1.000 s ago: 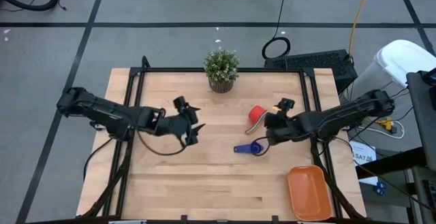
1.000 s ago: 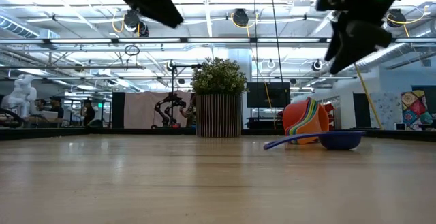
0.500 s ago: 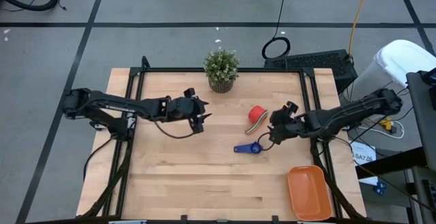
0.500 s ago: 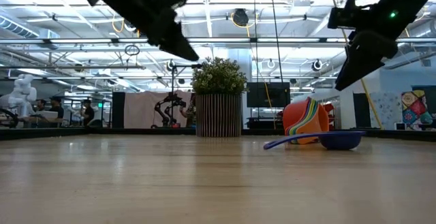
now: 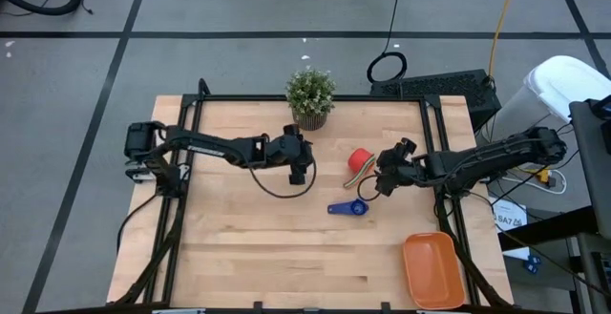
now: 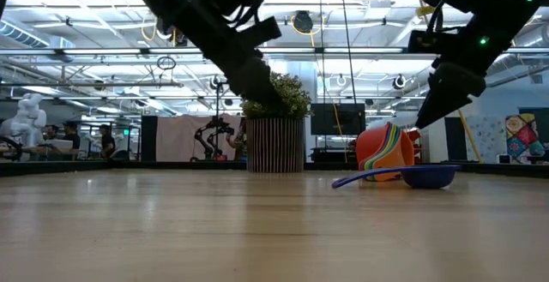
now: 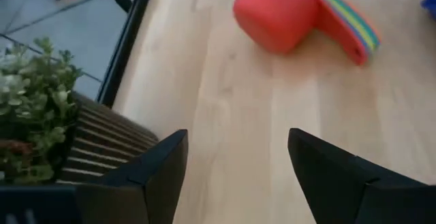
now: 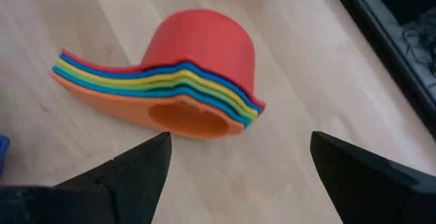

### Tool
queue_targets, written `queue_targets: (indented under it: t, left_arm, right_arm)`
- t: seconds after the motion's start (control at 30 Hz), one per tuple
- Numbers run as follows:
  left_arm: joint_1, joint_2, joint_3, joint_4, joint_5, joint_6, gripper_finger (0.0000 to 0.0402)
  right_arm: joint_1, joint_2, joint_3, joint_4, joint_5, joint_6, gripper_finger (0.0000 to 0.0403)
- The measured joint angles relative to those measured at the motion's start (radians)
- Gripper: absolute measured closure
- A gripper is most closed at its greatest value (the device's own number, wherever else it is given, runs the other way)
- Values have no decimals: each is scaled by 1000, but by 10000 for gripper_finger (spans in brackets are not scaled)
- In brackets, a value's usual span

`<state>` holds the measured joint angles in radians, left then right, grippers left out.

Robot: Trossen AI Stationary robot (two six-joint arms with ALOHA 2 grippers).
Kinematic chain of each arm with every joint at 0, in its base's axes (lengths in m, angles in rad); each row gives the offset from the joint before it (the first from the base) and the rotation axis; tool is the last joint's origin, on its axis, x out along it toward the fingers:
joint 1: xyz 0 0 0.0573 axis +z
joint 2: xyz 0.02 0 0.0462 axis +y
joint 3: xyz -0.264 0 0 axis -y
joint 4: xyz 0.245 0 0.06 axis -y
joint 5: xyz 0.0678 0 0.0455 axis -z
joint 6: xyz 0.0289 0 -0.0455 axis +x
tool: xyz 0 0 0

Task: Nest measuring cups in basket
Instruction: Put the nested measuring cups into the orange bin

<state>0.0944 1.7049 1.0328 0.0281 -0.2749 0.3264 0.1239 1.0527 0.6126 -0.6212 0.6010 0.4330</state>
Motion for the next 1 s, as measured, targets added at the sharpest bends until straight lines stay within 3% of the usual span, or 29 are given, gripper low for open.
queue_targets:
  t: [0.37, 1.0]
  left_arm:
    - [74, 90, 77, 33, 137, 31, 161]
    - [83, 89, 76, 106, 185, 65, 167]
  right_arm:
    - [-40, 0, -38, 99, -5, -87, 62]
    - [-45, 48, -38, 154, -31, -199, 62]
